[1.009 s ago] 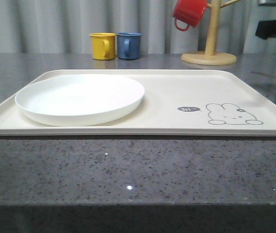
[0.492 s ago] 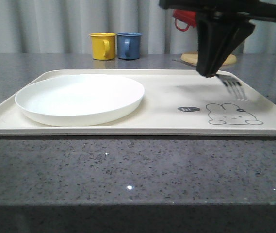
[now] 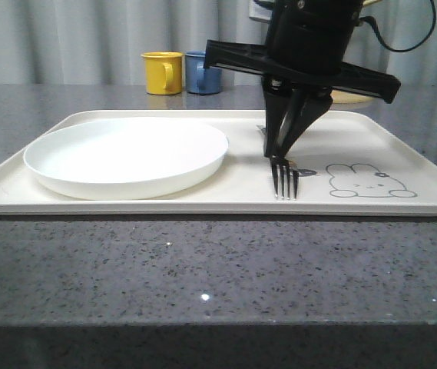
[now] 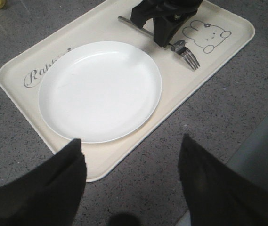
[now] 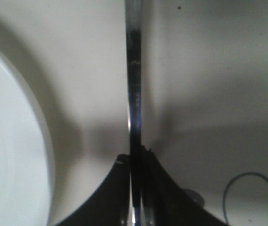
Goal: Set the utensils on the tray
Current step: 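Lower the fork onto the tray beside the plate and open the right gripper, then move the right gripper back to the chopsticks and grasp them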
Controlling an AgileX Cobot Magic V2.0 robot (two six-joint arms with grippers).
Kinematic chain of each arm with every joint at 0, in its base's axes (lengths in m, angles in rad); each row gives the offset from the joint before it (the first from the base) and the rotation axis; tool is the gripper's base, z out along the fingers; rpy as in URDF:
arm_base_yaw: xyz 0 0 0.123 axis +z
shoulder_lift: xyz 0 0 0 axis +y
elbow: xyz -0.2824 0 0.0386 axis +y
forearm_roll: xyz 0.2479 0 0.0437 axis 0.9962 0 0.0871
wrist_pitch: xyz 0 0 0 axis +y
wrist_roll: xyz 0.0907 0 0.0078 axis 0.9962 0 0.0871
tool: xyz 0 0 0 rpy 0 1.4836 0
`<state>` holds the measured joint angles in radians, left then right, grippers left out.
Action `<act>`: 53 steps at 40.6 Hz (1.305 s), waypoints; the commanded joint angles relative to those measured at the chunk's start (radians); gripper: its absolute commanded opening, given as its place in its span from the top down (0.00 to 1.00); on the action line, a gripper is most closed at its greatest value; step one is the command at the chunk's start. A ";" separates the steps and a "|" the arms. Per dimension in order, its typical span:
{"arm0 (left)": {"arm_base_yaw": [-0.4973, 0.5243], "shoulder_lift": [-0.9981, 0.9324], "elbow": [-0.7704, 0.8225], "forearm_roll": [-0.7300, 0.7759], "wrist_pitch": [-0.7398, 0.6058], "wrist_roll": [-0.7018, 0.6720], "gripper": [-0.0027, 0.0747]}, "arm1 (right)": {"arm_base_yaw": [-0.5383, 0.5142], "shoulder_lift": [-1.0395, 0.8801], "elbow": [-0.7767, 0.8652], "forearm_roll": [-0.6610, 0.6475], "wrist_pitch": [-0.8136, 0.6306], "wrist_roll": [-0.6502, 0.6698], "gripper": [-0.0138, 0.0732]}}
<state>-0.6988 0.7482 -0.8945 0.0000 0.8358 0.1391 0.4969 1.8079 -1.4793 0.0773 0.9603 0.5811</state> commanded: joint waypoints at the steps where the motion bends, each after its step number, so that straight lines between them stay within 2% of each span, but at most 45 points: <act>1: -0.008 -0.004 -0.024 0.000 -0.071 -0.013 0.42 | 0.000 -0.037 -0.034 -0.005 -0.080 0.009 0.61; 7: -0.008 -0.004 -0.024 0.000 -0.071 -0.013 0.42 | 0.000 -0.035 -0.035 -0.007 -0.092 0.009 0.51; 15: -0.008 -0.004 -0.024 0.000 -0.071 -0.013 0.42 | 0.000 -0.107 -0.046 -0.077 -0.040 -0.078 0.51; 20: -0.008 -0.004 -0.024 0.000 -0.071 -0.013 0.42 | 0.000 -0.183 -0.045 -0.209 0.092 -0.148 0.51; 24: -0.008 -0.004 -0.024 0.000 -0.071 -0.013 0.42 | -0.011 -0.238 -0.026 -0.374 0.191 -0.149 0.51; 28: -0.008 -0.004 -0.024 0.000 -0.071 -0.013 0.42 | -0.060 -0.281 0.020 -0.432 0.217 -0.149 0.51; 35: -0.008 -0.004 -0.024 0.000 -0.071 -0.013 0.42 | -0.233 -0.324 0.123 -0.371 0.210 -0.262 0.51; 45: -0.008 -0.004 -0.024 0.000 -0.071 -0.013 0.42 | -0.496 -0.316 0.207 -0.098 0.154 -0.512 0.51; 49: -0.008 -0.004 -0.024 0.000 -0.071 -0.013 0.42 | -0.538 -0.300 0.207 -0.047 0.141 -0.581 0.51; 53: -0.008 -0.004 -0.024 0.000 -0.071 -0.013 0.42 | -0.554 -0.280 0.207 -0.047 0.124 -0.588 0.51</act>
<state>-0.6988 0.7482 -0.8945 0.0000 0.8358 0.1391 -0.0395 1.5446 -1.2518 0.0107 1.1196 0.0290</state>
